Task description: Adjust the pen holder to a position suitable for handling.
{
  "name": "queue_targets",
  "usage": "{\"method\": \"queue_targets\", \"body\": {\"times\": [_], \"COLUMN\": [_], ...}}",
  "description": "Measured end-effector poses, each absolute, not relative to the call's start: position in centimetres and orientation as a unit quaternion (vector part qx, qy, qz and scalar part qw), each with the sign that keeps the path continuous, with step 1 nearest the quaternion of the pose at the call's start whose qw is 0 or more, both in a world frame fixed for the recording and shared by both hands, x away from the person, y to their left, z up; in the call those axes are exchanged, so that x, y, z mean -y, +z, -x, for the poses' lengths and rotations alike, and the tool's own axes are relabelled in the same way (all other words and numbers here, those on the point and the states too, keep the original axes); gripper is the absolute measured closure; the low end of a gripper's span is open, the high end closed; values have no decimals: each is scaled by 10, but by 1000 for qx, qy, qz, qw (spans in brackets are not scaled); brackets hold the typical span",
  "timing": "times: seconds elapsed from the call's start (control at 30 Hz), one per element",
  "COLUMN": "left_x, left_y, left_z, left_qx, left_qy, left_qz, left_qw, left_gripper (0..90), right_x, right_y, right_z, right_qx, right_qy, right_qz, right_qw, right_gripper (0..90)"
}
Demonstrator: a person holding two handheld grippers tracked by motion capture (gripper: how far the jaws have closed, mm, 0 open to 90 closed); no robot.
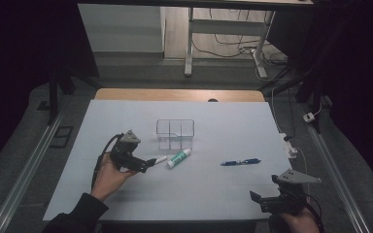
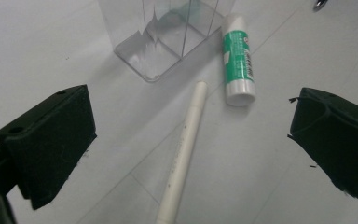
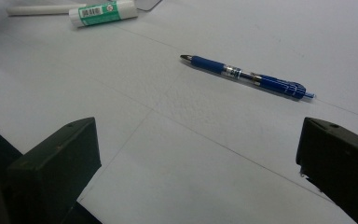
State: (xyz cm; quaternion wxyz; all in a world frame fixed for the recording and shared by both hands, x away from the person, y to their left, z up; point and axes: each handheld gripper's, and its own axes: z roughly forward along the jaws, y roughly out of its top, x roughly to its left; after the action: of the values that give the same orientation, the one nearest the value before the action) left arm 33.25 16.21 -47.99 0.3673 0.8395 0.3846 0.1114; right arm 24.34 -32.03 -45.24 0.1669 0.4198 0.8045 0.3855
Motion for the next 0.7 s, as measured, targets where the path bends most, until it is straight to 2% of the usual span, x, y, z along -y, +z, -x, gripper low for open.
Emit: {"method": "queue_targets", "body": {"times": [0.07, 0.13, 0.17, 0.2, 0.47, 0.57, 0.67, 0.7], "left_x": [-159, -158, -158, -157, -149, -149, -151, -151], "left_y": [-481, -482, -483, -483, -485, -486, -488, -488], "left_z": [-337, -342, -344, -347, -367, -372, -383, -383], "left_qx": [-382, -381, -381, -380, -387, -395, -413, -413], "left_qy": [112, 111, 110, 108, 139, 142, 142, 142], "left_qz": [-842, -844, -844, -846, -856, -852, -841, -841], "left_qw": [364, 361, 360, 357, 315, 312, 319, 319], "left_gripper": [43, 110, 110, 187, 559, 702, 883, 886], "right_x": [320, 321, 321, 321, 321, 321, 321, 321], "right_y": [-452, -452, -452, -452, -452, -453, -452, -452], "right_z": [-243, -244, -244, -244, -244, -244, -244, -244], "right_qx": [-804, -805, -805, -805, -806, -806, -805, -806], "right_qy": [386, 385, 385, 384, 384, 385, 385, 385], "right_qz": [-420, -419, -419, -419, -419, -418, -419, -419], "right_qw": [167, 166, 166, 168, 167, 166, 165, 165], "right_gripper": [0, 0, 0, 0, 0, 1, 9, 9]}}
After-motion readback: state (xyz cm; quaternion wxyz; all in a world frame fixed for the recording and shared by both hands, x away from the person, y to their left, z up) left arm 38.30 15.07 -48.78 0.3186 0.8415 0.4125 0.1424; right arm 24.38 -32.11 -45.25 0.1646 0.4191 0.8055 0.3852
